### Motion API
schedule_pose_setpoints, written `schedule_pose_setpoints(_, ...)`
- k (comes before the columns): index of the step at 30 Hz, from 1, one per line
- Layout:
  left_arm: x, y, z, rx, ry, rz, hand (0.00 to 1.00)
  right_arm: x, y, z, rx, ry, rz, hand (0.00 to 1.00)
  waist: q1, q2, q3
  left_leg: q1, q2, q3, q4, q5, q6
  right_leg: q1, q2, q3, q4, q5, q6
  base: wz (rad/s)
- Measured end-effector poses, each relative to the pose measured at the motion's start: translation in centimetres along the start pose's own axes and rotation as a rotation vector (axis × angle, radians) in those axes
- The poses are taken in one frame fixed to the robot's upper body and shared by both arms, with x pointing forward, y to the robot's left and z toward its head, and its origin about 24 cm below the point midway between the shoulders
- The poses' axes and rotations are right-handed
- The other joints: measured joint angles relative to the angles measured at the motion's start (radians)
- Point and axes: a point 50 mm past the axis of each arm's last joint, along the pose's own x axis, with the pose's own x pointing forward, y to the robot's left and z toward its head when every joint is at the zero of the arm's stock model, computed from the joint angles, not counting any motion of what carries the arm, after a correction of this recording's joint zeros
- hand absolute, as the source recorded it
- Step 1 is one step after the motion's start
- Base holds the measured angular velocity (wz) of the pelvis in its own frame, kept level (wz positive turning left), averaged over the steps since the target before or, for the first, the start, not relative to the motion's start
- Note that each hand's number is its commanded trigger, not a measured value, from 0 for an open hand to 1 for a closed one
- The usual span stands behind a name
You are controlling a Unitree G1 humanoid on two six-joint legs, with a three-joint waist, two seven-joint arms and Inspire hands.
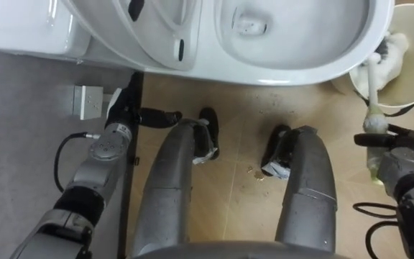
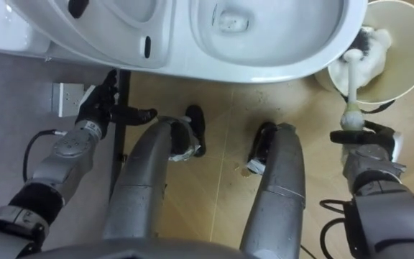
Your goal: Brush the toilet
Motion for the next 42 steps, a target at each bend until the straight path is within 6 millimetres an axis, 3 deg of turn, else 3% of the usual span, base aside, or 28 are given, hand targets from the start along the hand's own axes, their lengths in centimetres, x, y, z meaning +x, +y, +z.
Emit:
schedule_pose_setpoints(10,0.0,-0.3,0.2,0.009,-0.011,-0.014,0.00,0.0,0.0,-0.9,-0.032,0.030,0.034,1.00,0.010,0.004,-0.0014,-0.001,-0.006,0.002,0.010,-0.002,0.003,0.000,-0.016,0.000,0.020,-0.010,-0.001,0.03)
schedule_pose_setpoints(17,-1.1,0.3,-1.0,0.006,0.008,-0.010,0.00,0.1,-0.6,-1.7,0.036,0.072,0.061,1.00,0.031,0.015,-0.0058,0.007,-0.005,0.002,0.005,-0.003,0.003,0.008,-0.013,-0.005,0.013,-0.010,-0.002,0.00)
schedule_pose_setpoints(22,-1.6,0.6,-2.3,-0.003,0.047,0.000,0.00,0.0,-1.0,-3.3,0.026,0.109,0.059,1.00,0.045,0.024,-0.0069,0.067,0.000,0.001,-0.026,-0.004,0.001,0.070,0.003,-0.005,-0.028,-0.005,0.007,-0.06)
schedule_pose_setpoints(28,-2.8,1.0,-4.5,-0.005,0.113,0.013,0.00,-0.2,-1.7,-5.3,0.055,0.167,0.047,1.00,0.046,0.025,-0.0077,0.206,-0.004,0.000,-0.134,0.009,-0.006,0.217,0.006,-0.042,-0.144,0.014,0.010,-0.01)
schedule_pose_setpoints(31,-3.5,1.4,-5.8,-0.011,0.152,0.024,0.00,-0.4,-1.8,-6.3,0.141,0.211,0.040,1.00,0.043,0.020,-0.0079,0.286,-0.001,-0.003,-0.188,0.011,-0.008,0.308,0.020,-0.058,-0.213,0.025,0.018,0.00)
schedule_pose_setpoints(37,-4.7,3.4,-8.8,-0.038,0.265,0.113,0.00,-0.9,-1.0,-7.9,0.335,0.288,0.040,1.00,0.020,-0.021,-0.0096,0.444,-0.007,0.000,-0.271,0.011,-0.010,0.480,0.031,-0.085,-0.326,0.034,0.036,0.02)
schedule_pose_setpoints(40,-5.8,4.6,-10.6,-0.055,0.326,0.170,0.00,-1.2,-1.2,-9.2,0.379,0.316,0.027,1.00,0.019,-0.038,-0.0172,0.537,-0.006,0.001,-0.317,0.011,-0.010,0.588,0.054,-0.085,-0.407,0.046,0.056,0.00)
schedule_pose_setpoints(42,-7.1,5.3,-12.3,-0.068,0.381,0.206,0.00,-1.5,-1.6,-10.3,0.387,0.327,0.021,1.00,0.015,-0.052,-0.0264,0.619,-0.011,0.001,-0.357,0.011,-0.010,0.682,0.057,-0.095,-0.467,0.057,0.069,0.00)
